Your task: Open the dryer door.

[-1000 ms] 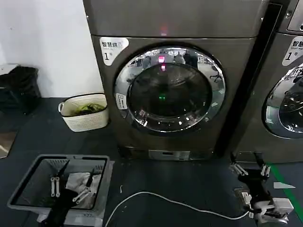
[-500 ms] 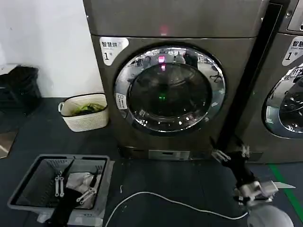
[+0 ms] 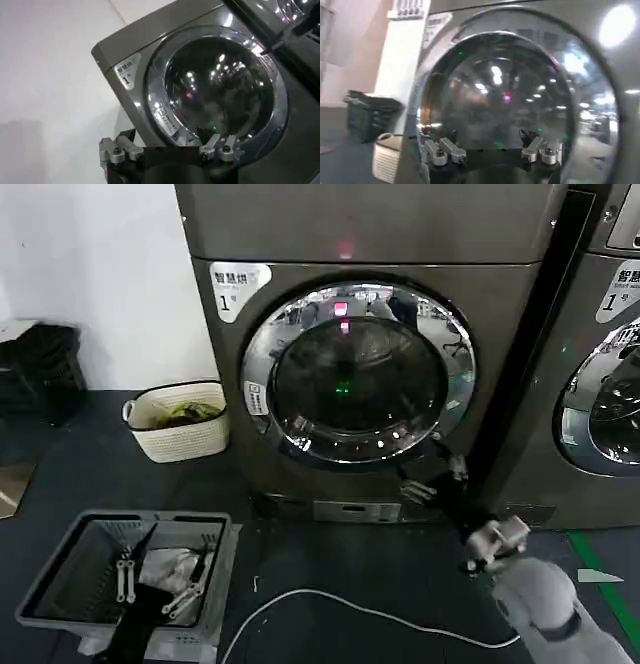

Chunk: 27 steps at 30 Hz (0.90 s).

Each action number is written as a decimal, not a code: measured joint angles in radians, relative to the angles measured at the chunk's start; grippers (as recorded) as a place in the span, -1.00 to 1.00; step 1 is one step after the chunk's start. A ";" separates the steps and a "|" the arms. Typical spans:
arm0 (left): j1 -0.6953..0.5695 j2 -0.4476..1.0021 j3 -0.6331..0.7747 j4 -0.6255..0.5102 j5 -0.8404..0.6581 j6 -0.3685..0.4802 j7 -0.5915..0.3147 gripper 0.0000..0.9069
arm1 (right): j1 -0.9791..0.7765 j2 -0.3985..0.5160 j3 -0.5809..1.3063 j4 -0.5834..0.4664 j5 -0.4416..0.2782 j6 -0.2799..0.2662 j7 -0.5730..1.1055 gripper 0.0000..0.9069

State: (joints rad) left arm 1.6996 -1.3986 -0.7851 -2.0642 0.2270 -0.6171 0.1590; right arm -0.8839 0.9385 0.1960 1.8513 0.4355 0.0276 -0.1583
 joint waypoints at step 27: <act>0.023 -0.043 -0.006 -0.018 0.027 -0.005 0.000 1.00 | 0.345 0.115 -0.289 -0.229 -0.016 0.013 0.003 1.00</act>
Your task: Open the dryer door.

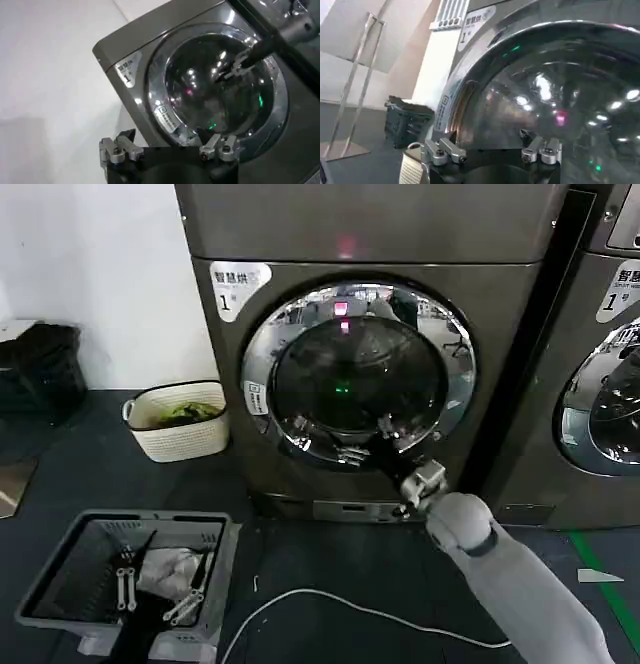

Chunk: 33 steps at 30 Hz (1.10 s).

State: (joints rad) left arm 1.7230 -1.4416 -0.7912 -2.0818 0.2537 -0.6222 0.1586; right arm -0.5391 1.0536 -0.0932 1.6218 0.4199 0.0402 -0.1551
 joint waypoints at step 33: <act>0.020 -0.025 -0.020 -0.018 0.006 -0.013 0.000 1.00 | 0.169 0.200 -0.117 -0.241 -0.088 0.019 0.071 1.00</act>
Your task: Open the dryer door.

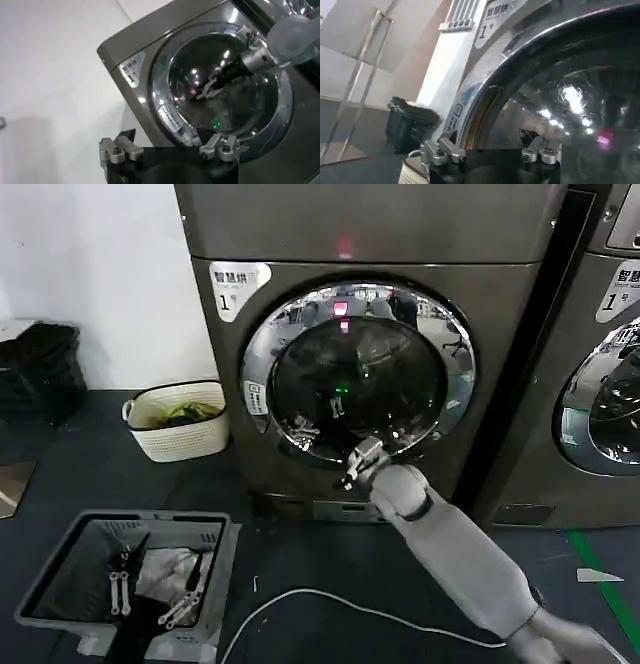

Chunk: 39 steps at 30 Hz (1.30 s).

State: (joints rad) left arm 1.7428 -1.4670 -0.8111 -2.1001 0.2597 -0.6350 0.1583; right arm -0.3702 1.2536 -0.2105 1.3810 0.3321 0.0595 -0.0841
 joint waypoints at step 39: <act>0.020 -0.012 -0.009 0.002 0.008 -0.018 -0.003 1.00 | 0.127 0.129 -0.040 -0.283 0.047 0.159 -0.229 1.00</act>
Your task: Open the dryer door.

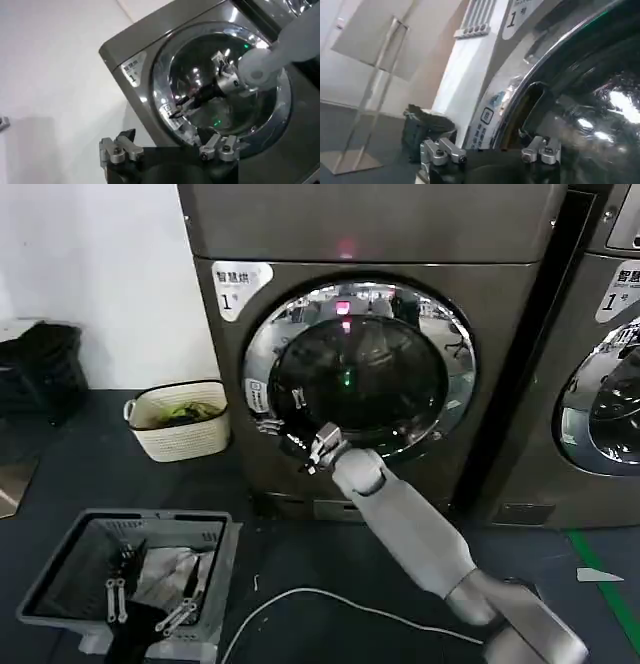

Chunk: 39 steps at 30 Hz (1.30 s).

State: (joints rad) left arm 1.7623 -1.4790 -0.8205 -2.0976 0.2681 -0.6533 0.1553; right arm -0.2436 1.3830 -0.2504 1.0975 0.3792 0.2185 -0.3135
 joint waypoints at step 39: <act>-0.123 0.072 -0.080 0.048 -0.157 0.123 0.027 1.00 | -0.052 -0.254 0.035 0.134 0.379 0.156 -0.866 1.00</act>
State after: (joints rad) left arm 1.6398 -1.4069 -0.9000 -2.0498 0.1115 -0.5301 0.1827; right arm -0.2953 1.1294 -0.2153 1.2318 0.7581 0.3743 -1.1795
